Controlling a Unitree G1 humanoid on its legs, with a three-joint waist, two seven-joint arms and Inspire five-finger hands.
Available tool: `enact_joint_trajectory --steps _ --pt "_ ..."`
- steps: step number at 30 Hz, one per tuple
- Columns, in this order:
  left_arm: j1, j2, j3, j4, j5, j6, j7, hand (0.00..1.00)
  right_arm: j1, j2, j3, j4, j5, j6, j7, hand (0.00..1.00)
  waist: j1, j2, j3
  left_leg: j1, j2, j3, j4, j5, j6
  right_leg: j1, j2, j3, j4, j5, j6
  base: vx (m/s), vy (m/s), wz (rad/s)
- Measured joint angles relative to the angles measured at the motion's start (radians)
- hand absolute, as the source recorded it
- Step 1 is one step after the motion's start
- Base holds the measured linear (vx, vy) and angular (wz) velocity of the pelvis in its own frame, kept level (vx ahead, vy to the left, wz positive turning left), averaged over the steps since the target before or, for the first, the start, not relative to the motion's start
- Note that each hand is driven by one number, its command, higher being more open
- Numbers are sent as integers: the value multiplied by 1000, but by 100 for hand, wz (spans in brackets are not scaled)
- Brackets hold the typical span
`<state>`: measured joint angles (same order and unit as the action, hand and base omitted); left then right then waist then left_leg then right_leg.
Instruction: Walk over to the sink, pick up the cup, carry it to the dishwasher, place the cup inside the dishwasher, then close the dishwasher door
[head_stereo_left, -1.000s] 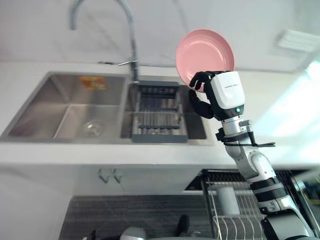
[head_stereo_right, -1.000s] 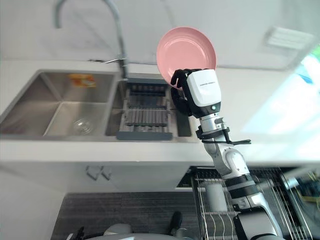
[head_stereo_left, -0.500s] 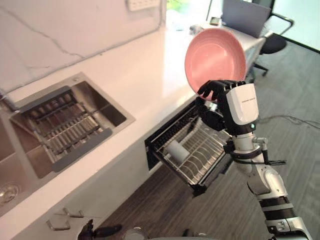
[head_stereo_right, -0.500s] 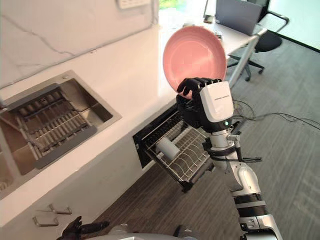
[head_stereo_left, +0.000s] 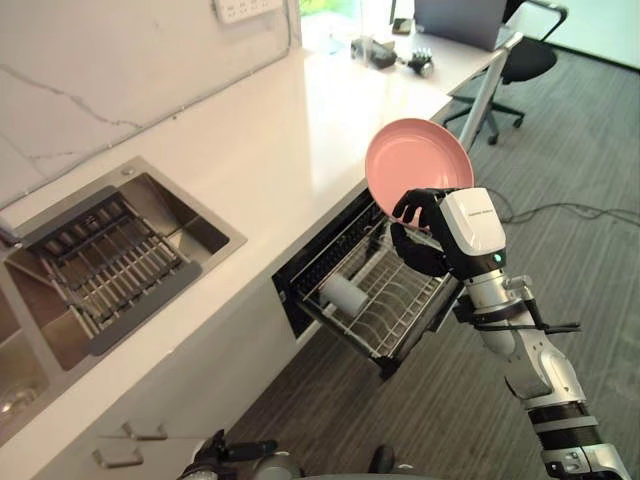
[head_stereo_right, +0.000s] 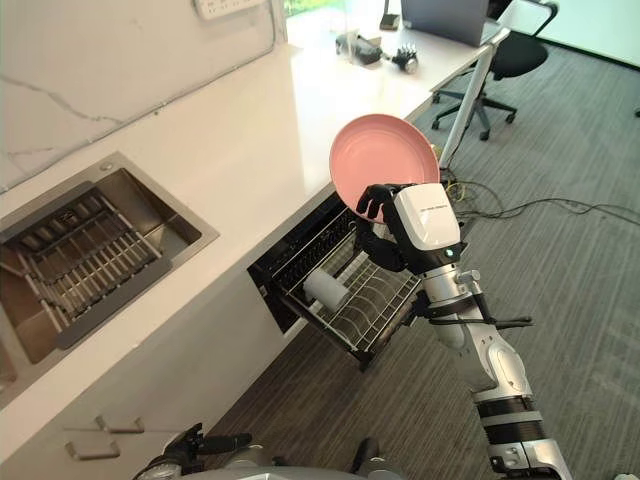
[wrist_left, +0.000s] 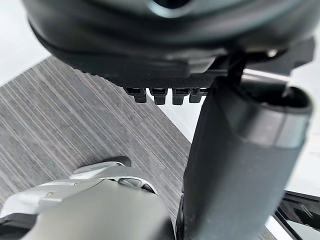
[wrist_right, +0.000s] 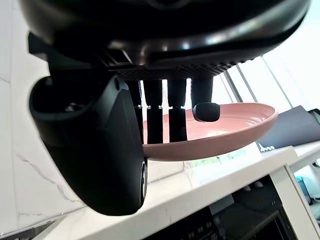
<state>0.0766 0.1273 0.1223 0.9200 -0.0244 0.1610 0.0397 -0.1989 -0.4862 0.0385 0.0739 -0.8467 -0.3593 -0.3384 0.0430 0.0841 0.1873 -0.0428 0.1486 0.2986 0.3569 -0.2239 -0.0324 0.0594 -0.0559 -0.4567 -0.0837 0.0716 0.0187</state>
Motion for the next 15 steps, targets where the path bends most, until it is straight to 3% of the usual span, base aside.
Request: enact_joint_trajectory --steps 3,9,12,15 --pt "-57 1 -33 -1 -53 -37 7 100 -81 -1 8 98 1 47 -5 0 3 26 81 -74 -16 -36 -4 25 6 -86 -23 -18 50 8 -4 -172 124 19" --pt "-133 -2 -104 0 -109 -64 19 100 -133 9 9 210 41 120 -43 0 8 27 192 -171 -47 -56 -23 65 44 -227 -78 -33 170 -6 -9 -157 89 13" --pt "-211 -25 -164 55 -141 -82 92 100 -191 29 4 318 60 124 -80 0 3 25 230 -204 -56 -70 -7 73 53 -256 -96 -44 202 -4 -13 -110 51 18" --pt "-282 -60 -246 57 -181 -79 190 100 -202 89 32 336 85 171 -106 0 3 20 238 -249 -64 -90 0 83 59 -287 -105 -62 208 2 -15 -51 23 21"
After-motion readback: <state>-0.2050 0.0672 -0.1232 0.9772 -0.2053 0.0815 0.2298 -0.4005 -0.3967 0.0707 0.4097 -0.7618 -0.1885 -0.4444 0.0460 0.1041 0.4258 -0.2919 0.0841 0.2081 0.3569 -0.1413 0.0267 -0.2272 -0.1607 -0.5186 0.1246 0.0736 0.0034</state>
